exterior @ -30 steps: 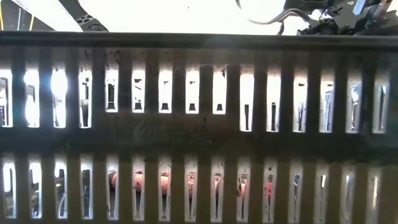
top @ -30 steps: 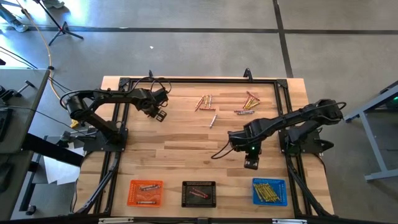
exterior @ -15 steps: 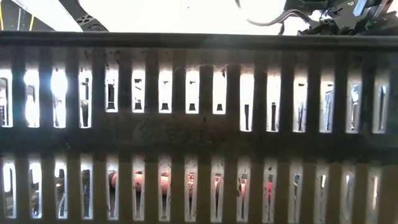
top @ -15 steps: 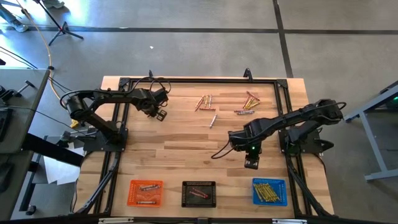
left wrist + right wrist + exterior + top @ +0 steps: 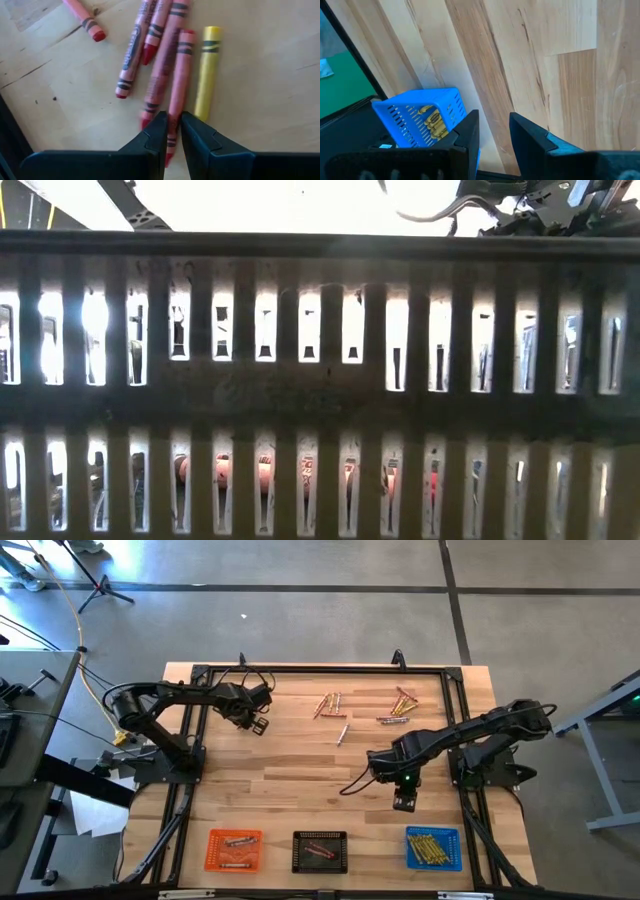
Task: Sort crayons
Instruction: Put the red crayon into the black bin
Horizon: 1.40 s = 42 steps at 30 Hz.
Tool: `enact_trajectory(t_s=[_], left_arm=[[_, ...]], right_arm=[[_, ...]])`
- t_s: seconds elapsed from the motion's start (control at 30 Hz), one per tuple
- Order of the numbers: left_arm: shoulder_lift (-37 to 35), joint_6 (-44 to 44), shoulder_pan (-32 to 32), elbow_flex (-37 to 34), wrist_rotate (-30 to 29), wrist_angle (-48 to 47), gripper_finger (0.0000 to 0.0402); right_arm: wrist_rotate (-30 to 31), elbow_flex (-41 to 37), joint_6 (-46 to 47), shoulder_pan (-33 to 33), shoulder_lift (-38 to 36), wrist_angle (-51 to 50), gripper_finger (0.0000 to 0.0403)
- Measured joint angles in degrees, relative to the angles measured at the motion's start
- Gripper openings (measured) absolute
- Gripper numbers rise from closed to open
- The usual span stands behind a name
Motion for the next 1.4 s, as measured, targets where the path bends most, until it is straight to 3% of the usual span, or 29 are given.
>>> enact_trajectory(t_s=[0.33,0.57,0.73,0.9,1.2,1.4], left_arm=[[1.7,0.0,-0.1,0.1,1.4,-0.1,0.0041],[1.8,-1.5,0.0,0.0,0.8,-0.3,0.0005],[0.9,-3.1,0.0,0.0,0.8,-0.2,0.0003],[-2.5,-5.1,0.0,-0.3,1.7,-0.7,0.0001],[-11.2,-7.5,0.0,-0.3,2.0,-0.1,0.0001],[-18.0,-7.5,-2.4,-0.2,7.4,8.6,0.0001]], right_arm=[[0.8,0.0,-1.1,0.0,0.0,0.0,0.0094],[2.4,0.0,-1.9,0.0,0.0,0.0,0.0094],[5.7,0.0,2.5,-0.2,0.0,0.0,0.0094],[5.2,0.0,5.8,-1.7,-0.5,-0.2,0.0094],[5.4,0.0,7.0,-11.5,-6.3,2.3,0.0094],[11.4,0.0,4.1,-19.7,-9.9,18.4,0.0094]])
